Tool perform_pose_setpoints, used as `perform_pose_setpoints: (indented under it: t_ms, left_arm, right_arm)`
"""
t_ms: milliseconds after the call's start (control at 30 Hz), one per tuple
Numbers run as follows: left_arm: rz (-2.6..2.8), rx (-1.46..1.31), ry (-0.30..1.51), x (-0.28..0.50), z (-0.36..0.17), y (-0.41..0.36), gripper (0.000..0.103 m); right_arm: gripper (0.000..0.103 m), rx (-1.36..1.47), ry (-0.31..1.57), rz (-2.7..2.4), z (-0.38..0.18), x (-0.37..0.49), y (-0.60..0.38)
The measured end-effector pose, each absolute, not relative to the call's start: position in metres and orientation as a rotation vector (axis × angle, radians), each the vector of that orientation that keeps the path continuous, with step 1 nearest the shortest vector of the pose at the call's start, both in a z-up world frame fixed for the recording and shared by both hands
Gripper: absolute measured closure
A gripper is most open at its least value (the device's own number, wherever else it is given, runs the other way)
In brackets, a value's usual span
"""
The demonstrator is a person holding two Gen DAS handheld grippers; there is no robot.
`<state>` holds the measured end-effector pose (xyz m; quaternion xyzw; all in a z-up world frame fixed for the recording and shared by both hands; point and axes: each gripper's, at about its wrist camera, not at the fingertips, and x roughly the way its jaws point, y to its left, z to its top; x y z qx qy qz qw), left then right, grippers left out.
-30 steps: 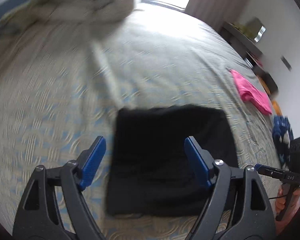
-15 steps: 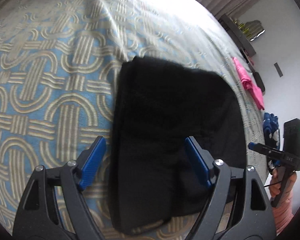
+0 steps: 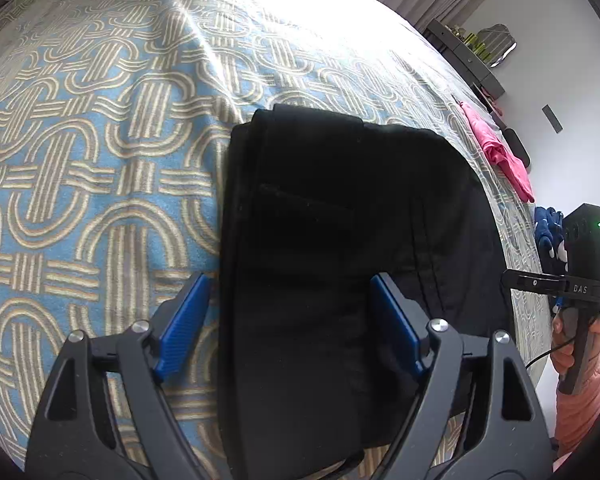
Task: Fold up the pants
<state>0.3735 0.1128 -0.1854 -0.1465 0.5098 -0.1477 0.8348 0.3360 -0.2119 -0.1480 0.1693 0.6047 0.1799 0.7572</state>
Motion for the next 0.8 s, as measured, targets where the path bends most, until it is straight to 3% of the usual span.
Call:
perform_pose_setpoints:
  t_ms: [333,500,800]
  left_arm:
    - [-0.349,-0.273,1.080,0.379,-0.187,0.100,0.020]
    - [-0.379,-0.311,1.054,0.377,-0.188,0.103,0.020]
    - [-0.479,-0.317,1.069,0.383,-0.187,0.102,0.021]
  right_arm:
    - [0.041,0.332,1.308,0.424,-0.154,0.346,-0.200]
    - [0.019,0.396,1.278,0.523,-0.159,0.349,-0.201]
    - [0.023,0.339,1.229,0.569,-0.157,0.349,-0.179]
